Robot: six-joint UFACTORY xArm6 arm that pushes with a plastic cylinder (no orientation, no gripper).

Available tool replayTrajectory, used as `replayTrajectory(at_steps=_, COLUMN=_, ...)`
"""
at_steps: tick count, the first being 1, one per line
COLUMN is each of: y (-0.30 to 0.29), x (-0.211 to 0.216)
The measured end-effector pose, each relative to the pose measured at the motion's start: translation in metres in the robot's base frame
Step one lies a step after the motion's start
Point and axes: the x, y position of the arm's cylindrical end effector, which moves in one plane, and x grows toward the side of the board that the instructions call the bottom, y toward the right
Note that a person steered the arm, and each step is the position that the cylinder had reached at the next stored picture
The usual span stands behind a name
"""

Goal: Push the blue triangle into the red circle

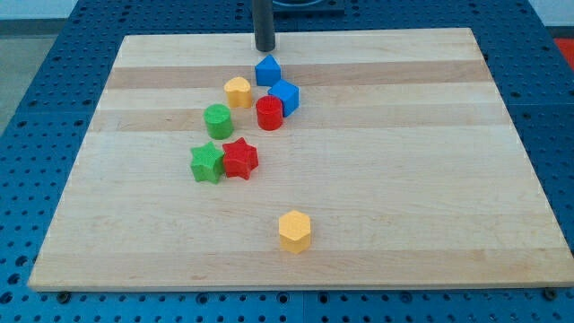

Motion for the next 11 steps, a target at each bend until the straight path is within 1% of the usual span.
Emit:
replayTrajectory(at_steps=2, y=0.015, x=0.049)
replayTrajectory(at_steps=4, y=0.019, x=0.112)
replayTrajectory(at_steps=7, y=0.019, x=0.165)
replayTrajectory(at_steps=8, y=0.019, x=0.131)
replayTrajectory(at_steps=9, y=0.019, x=0.116)
replayTrajectory(at_steps=11, y=0.056, x=0.118)
